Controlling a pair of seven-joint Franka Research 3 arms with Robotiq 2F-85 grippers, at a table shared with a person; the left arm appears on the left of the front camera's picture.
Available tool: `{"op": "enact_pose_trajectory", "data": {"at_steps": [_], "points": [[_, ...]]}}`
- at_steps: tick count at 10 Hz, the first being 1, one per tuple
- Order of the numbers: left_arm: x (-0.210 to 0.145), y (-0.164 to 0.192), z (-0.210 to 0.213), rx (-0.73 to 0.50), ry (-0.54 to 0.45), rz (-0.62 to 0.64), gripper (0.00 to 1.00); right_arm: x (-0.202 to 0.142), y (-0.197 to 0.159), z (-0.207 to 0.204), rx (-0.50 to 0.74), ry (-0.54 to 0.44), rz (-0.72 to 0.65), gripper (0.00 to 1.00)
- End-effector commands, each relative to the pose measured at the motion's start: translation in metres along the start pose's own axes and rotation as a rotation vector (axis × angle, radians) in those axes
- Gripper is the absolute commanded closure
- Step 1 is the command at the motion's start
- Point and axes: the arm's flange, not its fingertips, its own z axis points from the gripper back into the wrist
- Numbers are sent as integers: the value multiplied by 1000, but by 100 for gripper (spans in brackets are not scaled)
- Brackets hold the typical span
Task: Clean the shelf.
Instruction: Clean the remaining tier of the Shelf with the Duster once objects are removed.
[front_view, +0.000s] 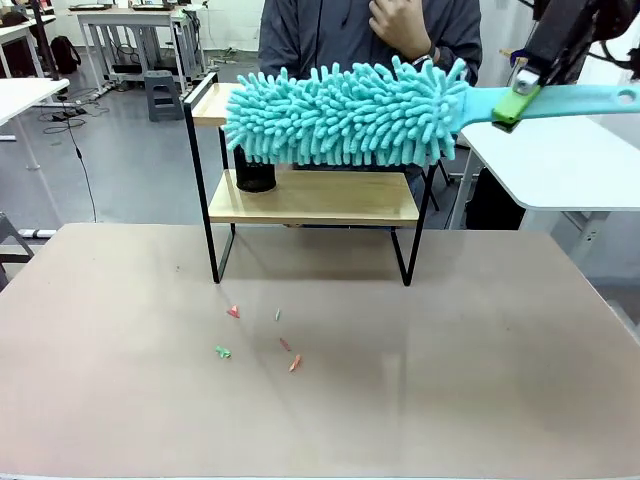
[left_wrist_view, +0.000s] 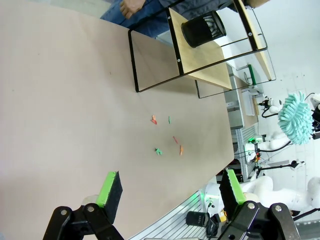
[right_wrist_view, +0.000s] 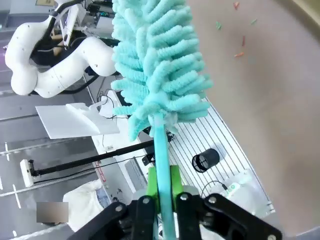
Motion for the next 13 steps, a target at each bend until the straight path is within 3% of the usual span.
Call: {"op": "enact_pose_trajectory", "data": {"at_steps": [1, 3, 4, 6, 7, 9, 11, 13], "points": [[-1, -1, 0, -8, -3, -22, 0, 7, -5, 8, 24, -36, -19, 88], [-1, -1, 0, -8, -3, -22, 0, -17, -8, 21, 43, -90, -10, 88], [-1, -1, 0, -8, -3, -22, 0, -48, -9, 39, 52, -183, -11, 88], [-1, -1, 0, -8, -3, -22, 0, -132, -22, 77, 76, -427, -70, 88], [-1, -1, 0, -8, -3, -22, 0, -193, -48, 89, 54, -617, -216, 88], [-1, -1, 0, -8, -3, -22, 0, -265, -118, 83, 75, -879, -471, 88], [-1, -1, 0, -8, -3, -22, 0, -271, -172, 56, 56, -907, -600, 88], [-1, -1, 0, -8, -3, -22, 0, -236, -220, 30, 72, -786, -670, 88]]}}
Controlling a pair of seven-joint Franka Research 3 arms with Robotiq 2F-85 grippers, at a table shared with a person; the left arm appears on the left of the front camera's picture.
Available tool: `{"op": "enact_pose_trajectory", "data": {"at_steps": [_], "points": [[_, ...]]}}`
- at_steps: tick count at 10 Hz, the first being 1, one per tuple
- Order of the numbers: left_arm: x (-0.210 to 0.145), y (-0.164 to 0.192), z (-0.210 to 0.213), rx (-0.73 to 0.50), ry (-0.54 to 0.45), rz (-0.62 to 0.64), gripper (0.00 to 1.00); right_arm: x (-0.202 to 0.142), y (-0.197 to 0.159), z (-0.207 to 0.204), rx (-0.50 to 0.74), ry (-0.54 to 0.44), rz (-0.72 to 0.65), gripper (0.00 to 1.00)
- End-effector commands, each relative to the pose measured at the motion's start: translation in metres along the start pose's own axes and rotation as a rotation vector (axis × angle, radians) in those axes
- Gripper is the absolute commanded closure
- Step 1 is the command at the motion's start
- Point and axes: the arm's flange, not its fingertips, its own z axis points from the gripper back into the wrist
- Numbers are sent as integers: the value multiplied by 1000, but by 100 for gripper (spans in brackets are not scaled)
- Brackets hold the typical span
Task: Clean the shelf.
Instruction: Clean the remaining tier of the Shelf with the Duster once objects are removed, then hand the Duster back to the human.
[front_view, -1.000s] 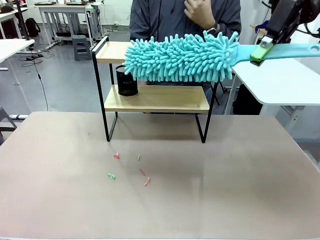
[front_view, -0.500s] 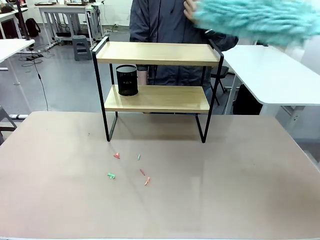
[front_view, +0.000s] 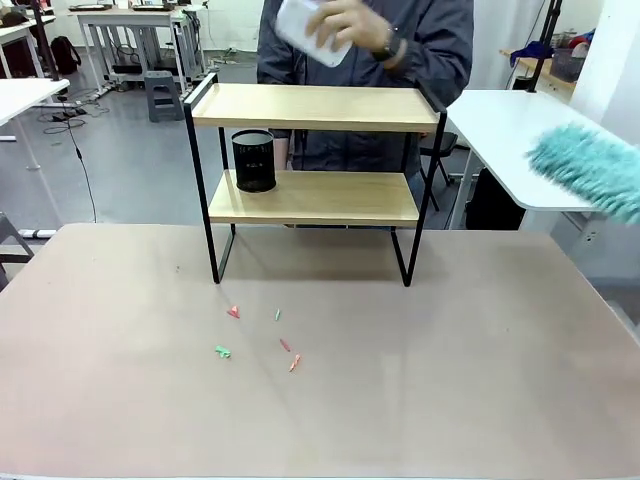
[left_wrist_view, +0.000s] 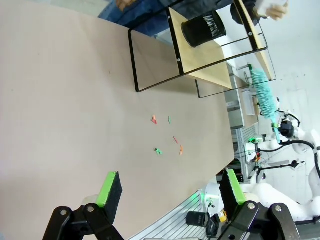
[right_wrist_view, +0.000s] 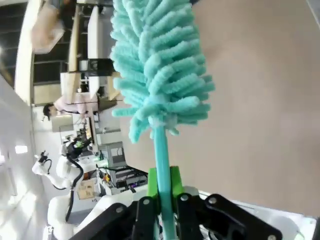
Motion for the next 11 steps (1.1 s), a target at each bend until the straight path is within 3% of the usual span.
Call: {"op": "enact_pose_trajectory", "data": {"at_steps": [1, 11], "points": [[-1, -1, 0, -9, -4, -22, 0, -10, 12, 37, 26, -37, 31, 88], [-1, -1, 0, -9, -4, -22, 0, -10, 12, 37, 26, -37, 31, 88]]}}
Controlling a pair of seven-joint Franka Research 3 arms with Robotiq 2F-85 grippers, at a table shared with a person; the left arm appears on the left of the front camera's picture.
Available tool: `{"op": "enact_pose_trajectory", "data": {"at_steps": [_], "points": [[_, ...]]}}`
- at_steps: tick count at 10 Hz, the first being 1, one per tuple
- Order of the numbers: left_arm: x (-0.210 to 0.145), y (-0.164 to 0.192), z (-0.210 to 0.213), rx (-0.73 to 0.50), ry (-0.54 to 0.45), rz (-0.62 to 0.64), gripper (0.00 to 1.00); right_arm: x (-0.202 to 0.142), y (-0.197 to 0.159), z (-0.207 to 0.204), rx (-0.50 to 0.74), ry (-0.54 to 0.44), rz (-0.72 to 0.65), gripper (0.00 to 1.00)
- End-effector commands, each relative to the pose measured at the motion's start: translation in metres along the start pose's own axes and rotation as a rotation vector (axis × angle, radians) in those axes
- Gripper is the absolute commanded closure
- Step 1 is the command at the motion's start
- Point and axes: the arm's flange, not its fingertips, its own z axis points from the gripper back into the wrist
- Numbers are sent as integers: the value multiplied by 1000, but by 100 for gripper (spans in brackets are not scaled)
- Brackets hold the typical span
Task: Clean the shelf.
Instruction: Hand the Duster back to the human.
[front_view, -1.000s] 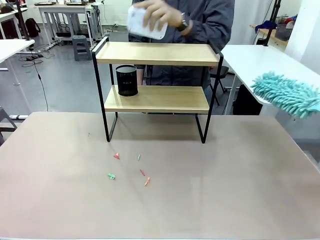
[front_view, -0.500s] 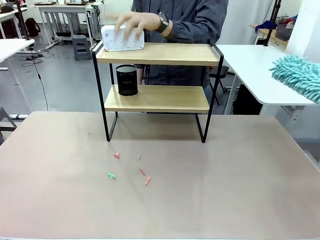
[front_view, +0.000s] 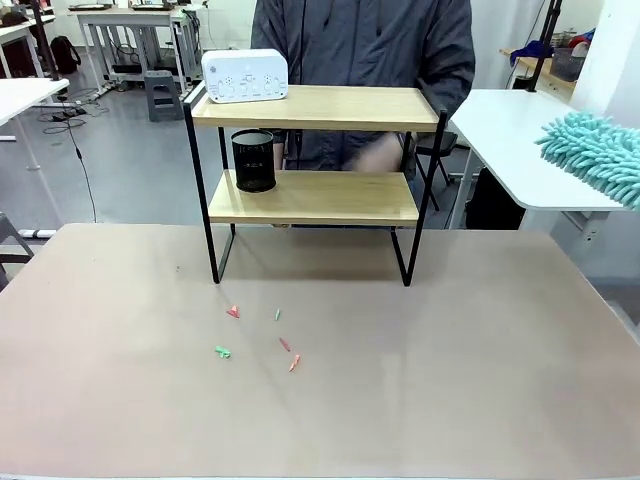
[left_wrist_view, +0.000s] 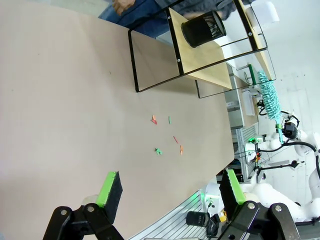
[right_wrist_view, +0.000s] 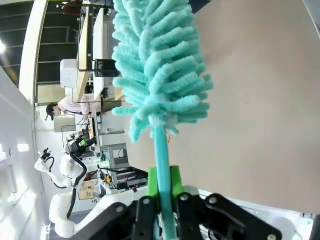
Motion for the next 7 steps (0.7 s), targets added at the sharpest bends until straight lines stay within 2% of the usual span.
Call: {"op": "enact_pose_trajectory", "data": {"at_steps": [1, 5, 6, 7], "points": [[-1, 0, 0, -9, -3, -21, 0, 0, 2, 0, -2, 6, -2, 88], [0, 0, 0, 0, 0, 0, 0, 0, 0, 0, 0, 0, 0, 88], [-1, -43, -11, -97, 101, -159, 0, 2, 23, 3, -9, -3, 110, 88], [5, -99, -31, -172, 196, -308, 0, 16, 71, 4, 2, 33, 253, 88]]}}
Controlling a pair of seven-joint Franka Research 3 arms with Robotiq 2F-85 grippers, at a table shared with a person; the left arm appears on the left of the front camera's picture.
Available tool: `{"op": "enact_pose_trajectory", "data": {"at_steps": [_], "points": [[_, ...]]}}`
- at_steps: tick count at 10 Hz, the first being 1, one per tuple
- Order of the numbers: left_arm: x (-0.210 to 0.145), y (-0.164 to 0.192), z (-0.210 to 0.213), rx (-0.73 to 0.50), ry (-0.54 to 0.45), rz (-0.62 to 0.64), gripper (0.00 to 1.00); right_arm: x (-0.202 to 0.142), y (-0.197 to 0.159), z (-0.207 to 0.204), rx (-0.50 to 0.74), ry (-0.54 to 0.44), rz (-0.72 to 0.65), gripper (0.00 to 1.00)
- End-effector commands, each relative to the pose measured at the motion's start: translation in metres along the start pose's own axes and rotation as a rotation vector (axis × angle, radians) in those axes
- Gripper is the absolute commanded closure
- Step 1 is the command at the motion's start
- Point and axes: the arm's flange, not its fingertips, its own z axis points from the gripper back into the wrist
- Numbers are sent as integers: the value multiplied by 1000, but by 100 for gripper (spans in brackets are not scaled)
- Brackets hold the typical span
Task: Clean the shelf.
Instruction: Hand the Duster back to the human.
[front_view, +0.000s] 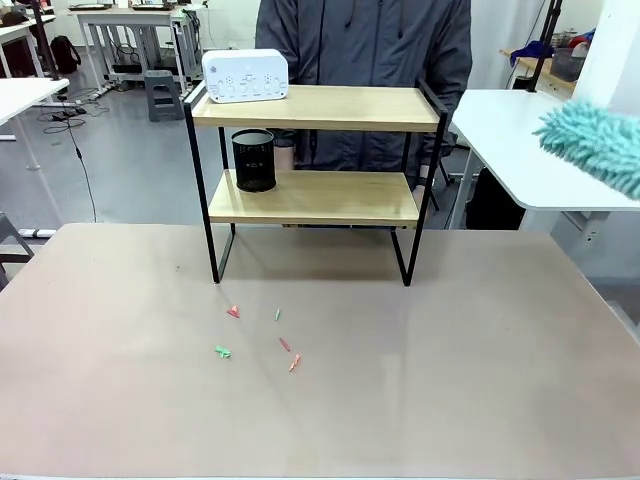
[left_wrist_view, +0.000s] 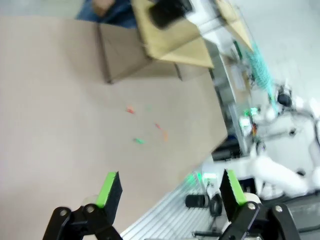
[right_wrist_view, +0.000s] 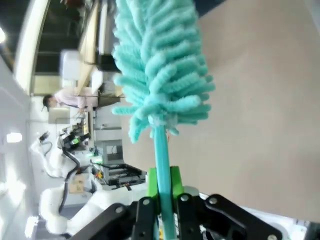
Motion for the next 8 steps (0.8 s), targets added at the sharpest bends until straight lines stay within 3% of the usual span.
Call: {"op": "enact_pose_trajectory", "data": {"at_steps": [1, 2, 3, 5, 6, 7, 8], "points": [[23, -90, -40, -114, 158, -282, 0, 26, 89, -6, -41, 62, 280, 88], [27, -124, -72, -151, 204, -354, 0, 26, 133, -27, -66, 145, 408, 88], [22, -147, -105, -243, 271, -396, 0, 14, 163, -57, -52, 301, 521, 88], [1, -169, -174, -393, 396, -365, 0, -24, 170, -125, -141, 696, 583, 88], [-14, -172, -205, -378, 449, -352, 0, -42, 165, -142, -149, 843, 605, 88], [-25, -166, -223, -345, 497, -349, 0, -54, 158, -141, -109, 916, 629, 88], [-11, -189, -190, -363, 419, -372, 0, -50, 142, -108, -108, 743, 621, 88]]}}
